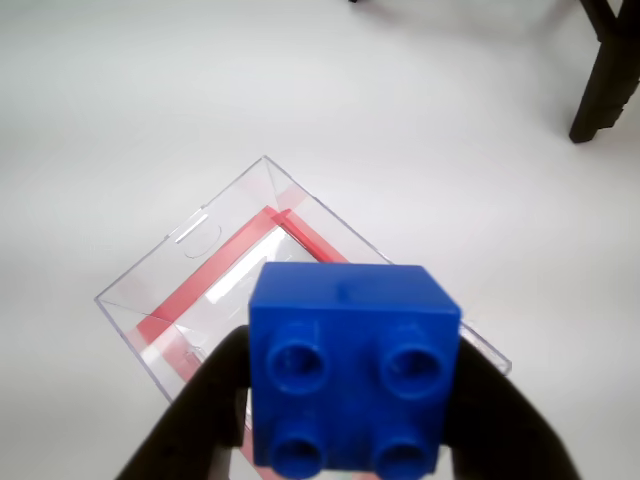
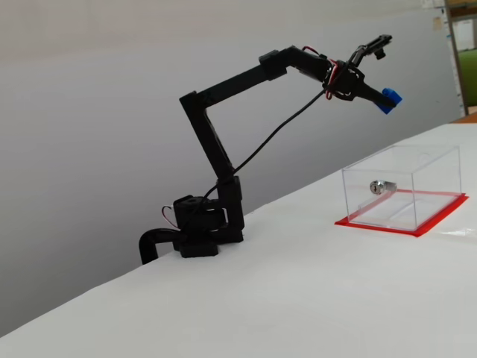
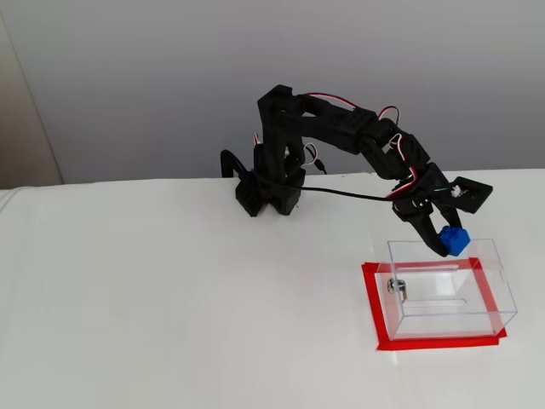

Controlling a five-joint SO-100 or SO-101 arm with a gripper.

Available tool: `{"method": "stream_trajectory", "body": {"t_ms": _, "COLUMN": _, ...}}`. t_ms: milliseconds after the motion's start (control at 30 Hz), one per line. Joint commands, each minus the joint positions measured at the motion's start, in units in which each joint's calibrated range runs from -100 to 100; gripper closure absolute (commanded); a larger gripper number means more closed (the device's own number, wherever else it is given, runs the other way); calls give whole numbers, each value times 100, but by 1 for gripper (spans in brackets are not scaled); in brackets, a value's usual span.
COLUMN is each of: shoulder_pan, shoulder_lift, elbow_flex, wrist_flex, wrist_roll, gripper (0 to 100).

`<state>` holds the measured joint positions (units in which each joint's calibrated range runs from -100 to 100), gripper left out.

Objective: Pick the blue lego brick and place it into the transparent box

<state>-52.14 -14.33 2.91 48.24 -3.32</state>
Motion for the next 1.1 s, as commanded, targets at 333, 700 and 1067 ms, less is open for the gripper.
{"method": "stream_trajectory", "body": {"t_ms": 333, "shoulder_pan": -232, "shoulder_lift": 250, "elbow_flex": -336, "wrist_flex": -464, "wrist_roll": -12, "gripper": 91}}
{"method": "stream_trajectory", "body": {"t_ms": 700, "shoulder_pan": 145, "shoulder_lift": 258, "elbow_flex": -273, "wrist_flex": -464, "wrist_roll": 14, "gripper": 91}}
{"method": "stream_trajectory", "body": {"t_ms": 1067, "shoulder_pan": 197, "shoulder_lift": 267, "elbow_flex": -264, "wrist_flex": -464, "wrist_roll": 14, "gripper": 90}}
